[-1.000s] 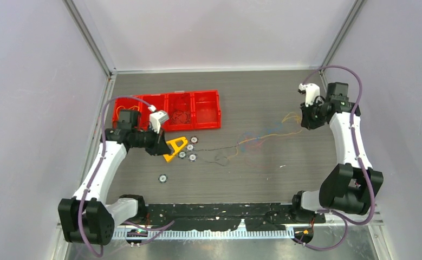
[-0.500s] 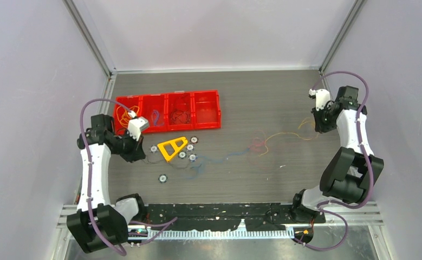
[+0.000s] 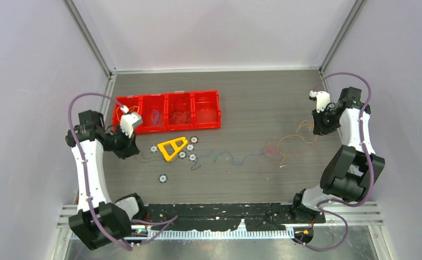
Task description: Untangle the cables
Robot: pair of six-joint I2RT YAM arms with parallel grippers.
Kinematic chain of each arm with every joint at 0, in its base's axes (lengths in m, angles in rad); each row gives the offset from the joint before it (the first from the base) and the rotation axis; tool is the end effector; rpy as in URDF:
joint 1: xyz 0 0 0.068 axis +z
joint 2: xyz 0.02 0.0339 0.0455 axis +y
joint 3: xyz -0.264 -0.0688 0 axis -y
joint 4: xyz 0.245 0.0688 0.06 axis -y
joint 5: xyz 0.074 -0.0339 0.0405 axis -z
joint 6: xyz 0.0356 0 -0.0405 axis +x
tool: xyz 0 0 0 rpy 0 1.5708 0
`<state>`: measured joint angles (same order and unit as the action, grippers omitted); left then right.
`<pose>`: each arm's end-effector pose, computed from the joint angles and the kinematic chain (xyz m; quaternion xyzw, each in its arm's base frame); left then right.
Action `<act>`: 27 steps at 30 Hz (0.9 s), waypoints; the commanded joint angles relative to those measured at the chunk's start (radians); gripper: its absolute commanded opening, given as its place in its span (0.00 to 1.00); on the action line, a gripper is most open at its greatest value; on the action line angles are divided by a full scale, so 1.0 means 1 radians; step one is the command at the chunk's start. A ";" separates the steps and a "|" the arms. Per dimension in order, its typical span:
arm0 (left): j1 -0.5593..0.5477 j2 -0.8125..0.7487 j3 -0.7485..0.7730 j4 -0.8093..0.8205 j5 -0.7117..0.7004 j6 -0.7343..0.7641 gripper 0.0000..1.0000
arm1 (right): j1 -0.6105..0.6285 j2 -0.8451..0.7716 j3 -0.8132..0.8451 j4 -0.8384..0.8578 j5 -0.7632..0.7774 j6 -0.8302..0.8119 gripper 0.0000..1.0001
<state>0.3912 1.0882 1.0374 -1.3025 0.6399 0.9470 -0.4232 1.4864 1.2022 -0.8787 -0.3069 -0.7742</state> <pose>0.1628 0.0442 0.2947 0.2917 0.8981 -0.1813 0.2747 0.2712 -0.1103 0.2664 -0.1995 0.9475 0.0108 0.2497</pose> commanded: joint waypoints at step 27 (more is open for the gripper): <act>-0.272 -0.054 0.381 0.573 0.333 -1.035 0.00 | 0.818 -0.105 -0.115 0.368 -0.418 0.531 0.95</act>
<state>0.1215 1.0603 1.3682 -0.8322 0.9569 0.0181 0.2977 1.3315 1.1282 -0.8425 -0.6937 -0.5228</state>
